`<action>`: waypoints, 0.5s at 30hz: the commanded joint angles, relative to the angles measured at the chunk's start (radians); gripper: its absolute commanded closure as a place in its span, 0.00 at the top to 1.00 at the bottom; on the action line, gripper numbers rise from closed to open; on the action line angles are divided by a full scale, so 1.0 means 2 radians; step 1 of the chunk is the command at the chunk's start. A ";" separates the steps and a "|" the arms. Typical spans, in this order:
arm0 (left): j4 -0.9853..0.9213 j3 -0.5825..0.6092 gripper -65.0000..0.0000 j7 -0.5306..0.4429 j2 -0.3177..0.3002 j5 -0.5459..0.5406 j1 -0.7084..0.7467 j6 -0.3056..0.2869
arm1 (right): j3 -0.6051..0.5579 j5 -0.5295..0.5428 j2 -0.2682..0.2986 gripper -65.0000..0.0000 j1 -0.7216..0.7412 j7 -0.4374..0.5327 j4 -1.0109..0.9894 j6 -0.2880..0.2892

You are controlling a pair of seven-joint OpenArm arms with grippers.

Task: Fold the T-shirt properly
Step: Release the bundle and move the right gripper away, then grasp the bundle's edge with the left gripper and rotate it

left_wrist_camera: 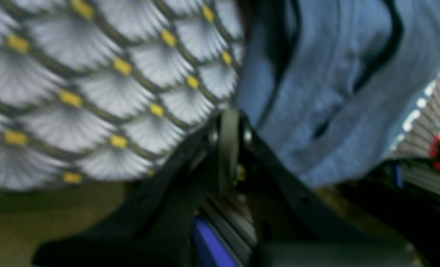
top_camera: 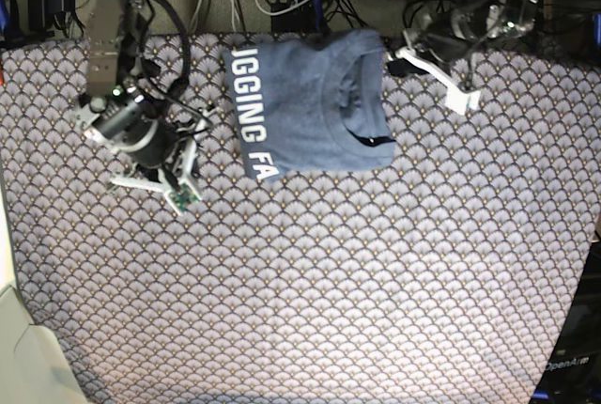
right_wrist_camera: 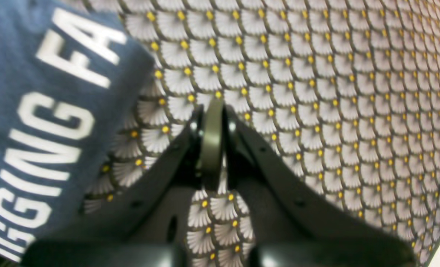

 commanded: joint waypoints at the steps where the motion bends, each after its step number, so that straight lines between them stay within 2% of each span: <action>1: 0.009 -0.003 0.00 -0.008 -0.005 0.005 0.001 -0.002 | -0.001 0.007 0.001 0.00 0.004 0.011 0.007 0.002; 9: 0.004 0.002 0.00 -0.004 0.034 0.058 -0.014 -0.002 | -0.001 0.007 0.010 0.00 -0.012 0.011 0.007 0.002; 15: -0.028 0.054 0.00 -0.004 0.037 0.071 -0.035 -0.002 | -0.001 0.007 0.012 0.00 -0.014 0.011 0.007 0.002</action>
